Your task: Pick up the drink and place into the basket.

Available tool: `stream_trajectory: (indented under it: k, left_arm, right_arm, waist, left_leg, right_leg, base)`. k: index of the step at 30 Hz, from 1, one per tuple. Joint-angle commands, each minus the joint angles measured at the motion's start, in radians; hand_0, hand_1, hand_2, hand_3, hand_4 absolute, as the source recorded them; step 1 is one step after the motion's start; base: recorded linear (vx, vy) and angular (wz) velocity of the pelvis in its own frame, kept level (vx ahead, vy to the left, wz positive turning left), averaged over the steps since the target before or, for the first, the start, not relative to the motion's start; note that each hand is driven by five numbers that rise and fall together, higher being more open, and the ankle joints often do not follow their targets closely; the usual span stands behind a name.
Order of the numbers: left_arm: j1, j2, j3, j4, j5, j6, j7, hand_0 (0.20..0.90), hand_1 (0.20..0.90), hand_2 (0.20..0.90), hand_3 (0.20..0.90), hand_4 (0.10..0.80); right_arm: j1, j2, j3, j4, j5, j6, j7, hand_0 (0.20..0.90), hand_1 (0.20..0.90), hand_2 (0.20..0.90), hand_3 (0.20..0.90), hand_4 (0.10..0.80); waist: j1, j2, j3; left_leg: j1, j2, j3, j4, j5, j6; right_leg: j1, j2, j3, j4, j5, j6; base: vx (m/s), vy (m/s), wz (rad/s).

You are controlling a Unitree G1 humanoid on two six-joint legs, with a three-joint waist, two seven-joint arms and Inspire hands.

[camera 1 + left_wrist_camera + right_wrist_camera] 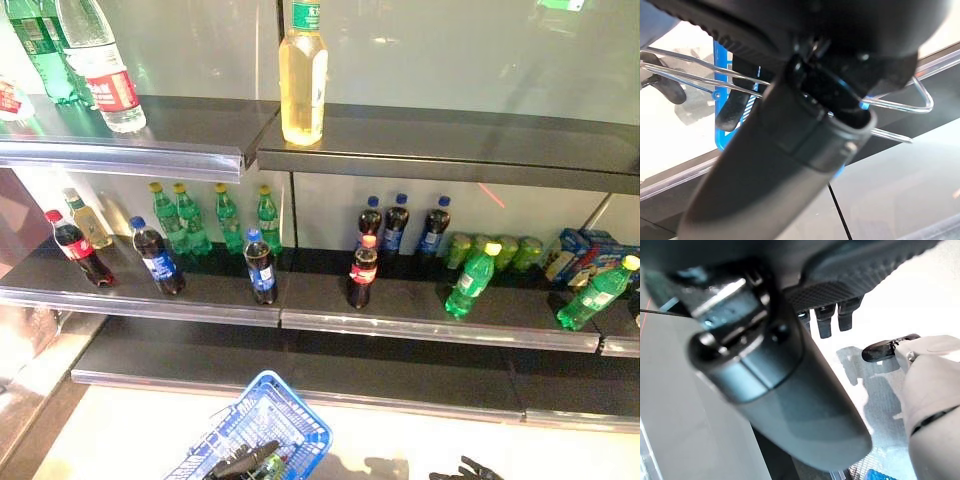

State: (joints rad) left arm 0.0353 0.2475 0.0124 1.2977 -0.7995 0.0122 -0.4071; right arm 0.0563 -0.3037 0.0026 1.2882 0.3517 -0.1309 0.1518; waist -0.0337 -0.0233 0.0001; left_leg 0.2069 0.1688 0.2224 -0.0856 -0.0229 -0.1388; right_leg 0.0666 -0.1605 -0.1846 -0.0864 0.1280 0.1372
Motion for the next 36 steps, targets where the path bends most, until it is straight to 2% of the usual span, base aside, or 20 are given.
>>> stream_trajectory:
  k: [1,17,21,25,26,28,29,30,31,34,36]
  left_arm:
    - [-0.077,0.027,0.040,-0.015,0.020,-0.060,-0.110,0.300,0.300,0.300,0.200,0.100]
    - [-0.070,0.030,0.051,-0.019,0.009,-0.062,-0.103,0.300,0.300,0.300,0.200,0.100]
    - [-0.066,0.031,0.056,-0.022,0.001,-0.065,-0.107,0.300,0.300,0.300,0.200,0.100]
    - [-0.064,0.010,0.027,-0.076,-0.027,-0.062,-0.118,0.300,0.300,0.300,0.200,0.100]
    - [-0.067,0.004,0.011,-0.105,-0.017,-0.050,-0.121,0.300,0.300,0.300,0.200,0.100]
    - [-0.075,-0.002,-0.008,-0.125,-0.001,-0.044,-0.124,0.300,0.300,0.300,0.200,0.100]
    - [-0.086,-0.004,-0.020,-0.132,0.005,-0.038,-0.120,0.300,0.300,0.300,0.200,0.100]
    - [-0.087,-0.004,-0.020,-0.132,0.005,-0.038,-0.120,0.300,0.300,0.300,0.200,0.100]
    - [-0.098,-0.007,-0.019,-0.131,0.004,-0.034,-0.112,0.300,0.300,0.300,0.200,0.100]
    - [-0.101,-0.003,-0.006,-0.121,0.008,-0.030,-0.133,0.300,0.300,0.300,0.200,0.100]
    - [-0.103,-0.002,-0.003,-0.117,0.012,-0.027,-0.144,0.300,0.300,0.300,0.200,0.100]
  right_arm:
    - [-0.084,-0.007,-0.009,0.051,-0.007,-0.046,0.010,0.900,0.900,0.900,0.900,0.800]
    - [-0.074,0.003,-0.002,0.046,-0.008,-0.045,0.024,0.900,0.900,0.900,0.900,0.800]
    - [-0.072,0.002,0.001,0.050,-0.021,-0.042,0.027,0.900,0.900,0.900,0.900,0.800]
    - [-0.079,-0.011,0.012,0.043,-0.043,-0.028,0.005,0.900,0.900,0.900,0.900,0.800]
    - [-0.087,-0.018,0.011,0.041,-0.026,-0.026,-0.010,0.900,0.900,0.900,0.900,0.800]
    - [-0.094,-0.029,0.003,0.037,-0.002,-0.023,-0.024,0.900,0.900,0.900,0.900,0.800]
    - [-0.100,-0.039,-0.007,0.038,0.019,-0.020,-0.032,0.900,0.900,0.900,0.900,0.800]
    - [-0.100,-0.039,-0.008,0.038,0.019,-0.020,-0.032,0.900,0.900,0.900,0.900,0.800]
    - [-0.106,-0.056,-0.022,0.044,0.028,-0.020,-0.034,0.900,0.900,0.900,0.900,0.800]
    - [-0.095,-0.065,-0.033,0.048,0.019,-0.045,-0.024,0.900,0.900,0.900,0.900,0.800]
    - [-0.089,-0.068,-0.037,0.047,0.020,-0.053,-0.023,0.900,0.900,0.900,0.900,0.800]
  waist:
    - [-0.011,0.017,0.029]
    - [-0.009,0.020,0.036]
    - [-0.006,0.027,0.045]
    - [0.020,0.053,0.086]
    - [0.027,0.062,0.104]
    - [0.023,0.069,0.119]
    - [0.016,0.068,0.122]
    - [0.014,0.067,0.126]
    - [0.003,0.068,0.125]
    - [-0.014,0.069,0.114]
    - [-0.020,0.071,0.110]
  left_leg:
    - [-0.050,-0.082,-0.002,-0.002,-0.006,0.078]
    - [-0.047,-0.073,-0.005,-0.002,0.000,0.075]
    - [-0.050,-0.067,-0.010,-0.002,0.014,0.065]
    - [-0.115,-0.061,-0.045,0.005,0.069,0.037]
    - [-0.148,-0.055,-0.035,0.006,0.090,0.028]
    - [-0.178,-0.021,0.011,0.004,0.125,0.010]
    - [-0.184,0.009,0.045,0.007,0.150,0.002]
    - [-0.180,0.009,0.042,0.008,0.148,0.001]
    - [-0.161,0.042,0.058,0.017,0.181,-0.006]
    - [-0.131,0.086,0.067,0.039,0.222,-0.020]
    - [-0.118,0.096,0.064,0.041,0.223,-0.025]
  right_leg:
    - [0.086,0.097,-0.052,-0.001,-0.129,-0.055]
    - [0.082,0.106,-0.048,-0.001,-0.133,-0.062]
    - [0.078,0.112,-0.040,-0.001,-0.137,-0.068]
    - [0.070,0.112,-0.041,-0.001,-0.137,-0.078]
    - [0.070,0.107,-0.048,-0.001,-0.139,-0.079]
    - [0.070,0.099,-0.075,-0.001,-0.139,-0.079]
    - [0.068,0.085,-0.092,-0.001,-0.133,-0.079]
    - [0.074,0.085,-0.095,-0.001,-0.136,-0.078]
    - [0.070,0.064,-0.112,-0.001,-0.128,-0.082]
    - [0.069,0.036,-0.127,-0.001,-0.117,-0.079]
    - [0.068,0.024,-0.133,0.000,-0.113,-0.073]
  base:
    - [0.000,0.000,0.00]
    - [-0.008,-0.041,0.00]
    - [-0.021,-0.113,-0.01]
    - [-0.118,-0.076,-0.01]
    - [-0.218,0.018,0.14]
    - [-0.195,0.064,0.35]
    - [-0.110,0.065,0.46]
    - [-0.178,0.200,0.58]
    - [-0.118,0.238,0.61]
    - [-0.105,0.332,0.66]
    - [-0.041,0.213,0.51]
